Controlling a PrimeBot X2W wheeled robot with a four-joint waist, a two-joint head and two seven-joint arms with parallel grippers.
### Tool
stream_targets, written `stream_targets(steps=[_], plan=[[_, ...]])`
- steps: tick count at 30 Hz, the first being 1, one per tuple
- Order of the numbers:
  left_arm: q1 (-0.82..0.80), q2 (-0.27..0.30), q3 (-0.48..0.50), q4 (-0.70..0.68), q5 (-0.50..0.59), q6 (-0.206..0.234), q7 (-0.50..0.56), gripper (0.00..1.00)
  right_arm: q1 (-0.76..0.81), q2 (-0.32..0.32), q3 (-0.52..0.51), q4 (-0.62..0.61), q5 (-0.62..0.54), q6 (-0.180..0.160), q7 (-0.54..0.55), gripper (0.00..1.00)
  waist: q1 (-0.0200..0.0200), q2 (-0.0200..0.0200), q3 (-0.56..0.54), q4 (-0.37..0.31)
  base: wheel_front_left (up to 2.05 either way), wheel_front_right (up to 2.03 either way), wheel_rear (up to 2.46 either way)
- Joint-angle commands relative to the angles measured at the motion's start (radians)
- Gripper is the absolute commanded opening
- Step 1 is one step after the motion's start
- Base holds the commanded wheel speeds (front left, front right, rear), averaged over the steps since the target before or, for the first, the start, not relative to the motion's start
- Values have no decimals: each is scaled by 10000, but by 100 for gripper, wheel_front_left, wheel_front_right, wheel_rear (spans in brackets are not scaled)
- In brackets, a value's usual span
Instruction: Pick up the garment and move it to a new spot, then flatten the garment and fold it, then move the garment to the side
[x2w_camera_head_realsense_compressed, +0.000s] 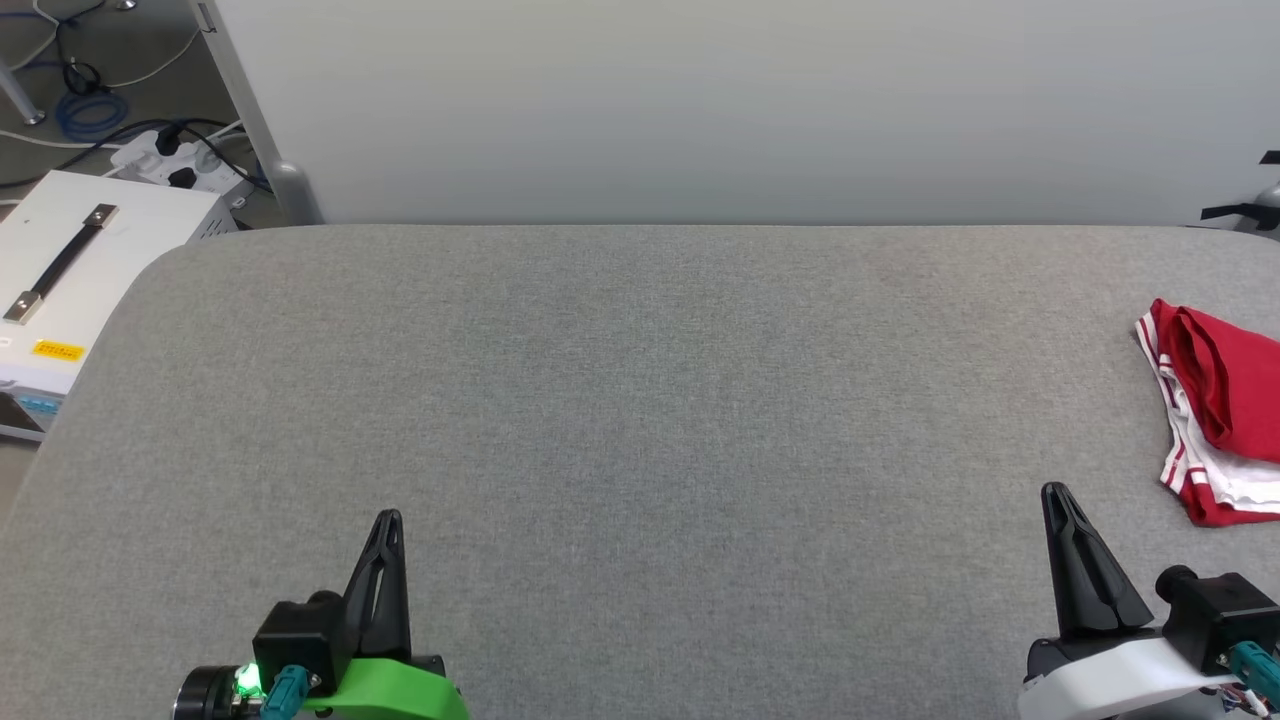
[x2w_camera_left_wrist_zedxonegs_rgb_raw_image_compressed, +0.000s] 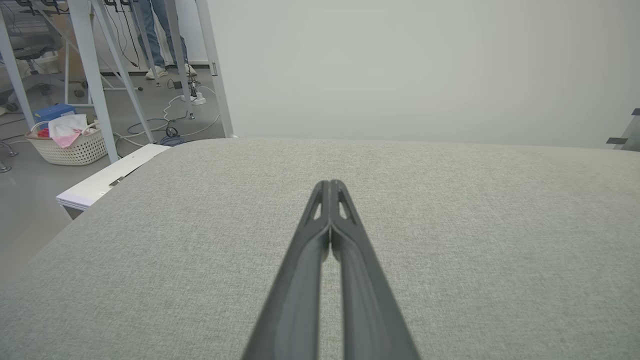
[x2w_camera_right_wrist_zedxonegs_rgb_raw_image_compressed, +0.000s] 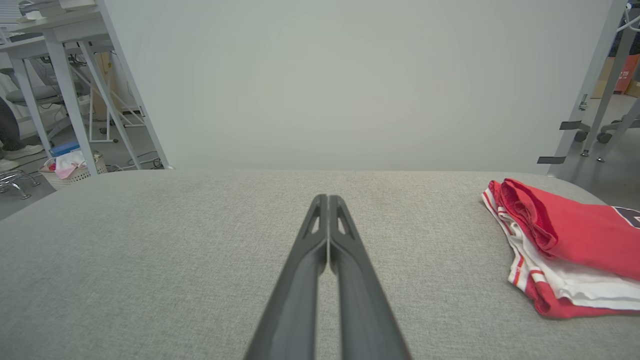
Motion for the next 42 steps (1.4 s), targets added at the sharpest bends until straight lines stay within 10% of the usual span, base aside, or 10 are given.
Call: stream_targets(steps=[1,42], plan=[[-200,-11,18,-35,101,10,49,0,-206,44,-16,41,-128,-2,56,0,0,0,0,-3,0,0,0],[-572,-27,130,-144,416,24,871,0,-593,219,-53,142,-849,-4,885,0,0,0,-13,-114,0,0,0]])
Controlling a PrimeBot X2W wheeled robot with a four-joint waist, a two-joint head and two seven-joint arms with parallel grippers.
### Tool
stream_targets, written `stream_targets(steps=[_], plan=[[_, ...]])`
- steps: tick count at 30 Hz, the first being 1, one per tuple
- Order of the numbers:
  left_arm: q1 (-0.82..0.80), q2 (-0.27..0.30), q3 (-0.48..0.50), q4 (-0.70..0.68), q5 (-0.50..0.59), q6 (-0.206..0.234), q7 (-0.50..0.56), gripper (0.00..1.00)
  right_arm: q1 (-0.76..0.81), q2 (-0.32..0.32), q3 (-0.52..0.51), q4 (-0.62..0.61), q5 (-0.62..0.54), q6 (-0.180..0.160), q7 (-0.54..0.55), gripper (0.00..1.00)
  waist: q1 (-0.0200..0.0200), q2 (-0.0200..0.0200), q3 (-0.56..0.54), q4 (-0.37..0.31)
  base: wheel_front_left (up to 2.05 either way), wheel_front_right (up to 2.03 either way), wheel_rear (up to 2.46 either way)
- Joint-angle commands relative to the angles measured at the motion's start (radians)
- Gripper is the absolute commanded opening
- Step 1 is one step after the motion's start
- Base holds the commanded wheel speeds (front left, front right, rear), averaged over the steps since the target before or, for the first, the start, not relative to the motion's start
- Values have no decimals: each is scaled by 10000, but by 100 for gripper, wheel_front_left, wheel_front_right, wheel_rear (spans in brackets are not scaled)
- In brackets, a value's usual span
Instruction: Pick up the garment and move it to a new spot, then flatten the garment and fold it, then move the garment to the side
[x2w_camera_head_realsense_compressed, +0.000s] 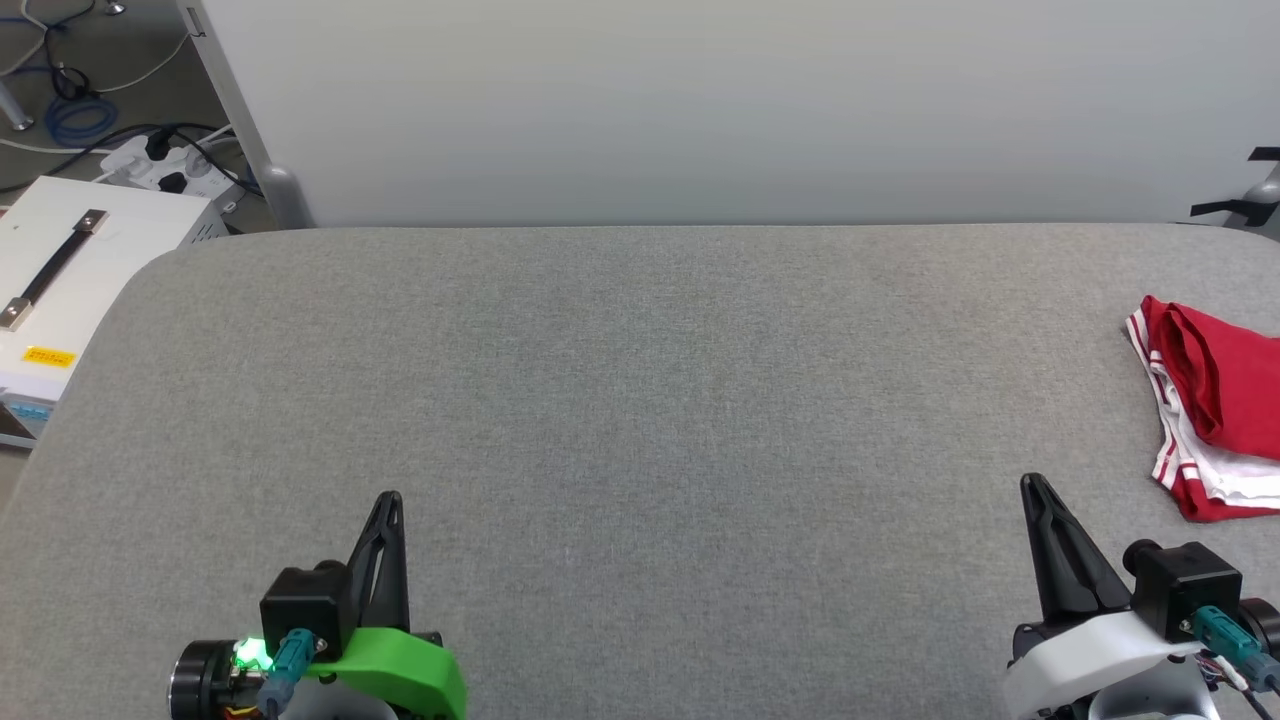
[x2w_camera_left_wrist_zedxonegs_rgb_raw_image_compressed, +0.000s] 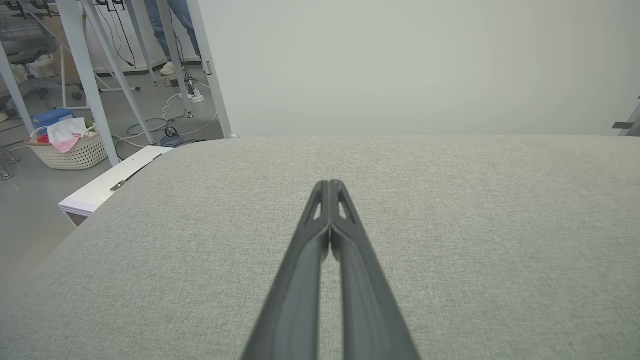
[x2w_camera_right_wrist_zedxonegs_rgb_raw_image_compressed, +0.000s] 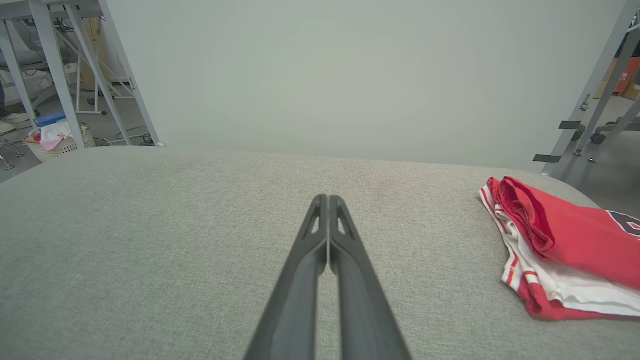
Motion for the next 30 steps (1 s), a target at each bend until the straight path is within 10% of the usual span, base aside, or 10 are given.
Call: stream_targets(steps=[1,30], plan=[[-218,-28,55,-59,68,23,69,0,-229,24,-18,32,-94,-4,70,0,0,0,-1,-4,0,0,0],[-482,-40,135,-137,292,33,651,0,-503,148,-44,104,-604,-6,658,0,0,0,-9,-82,0,0,0]])
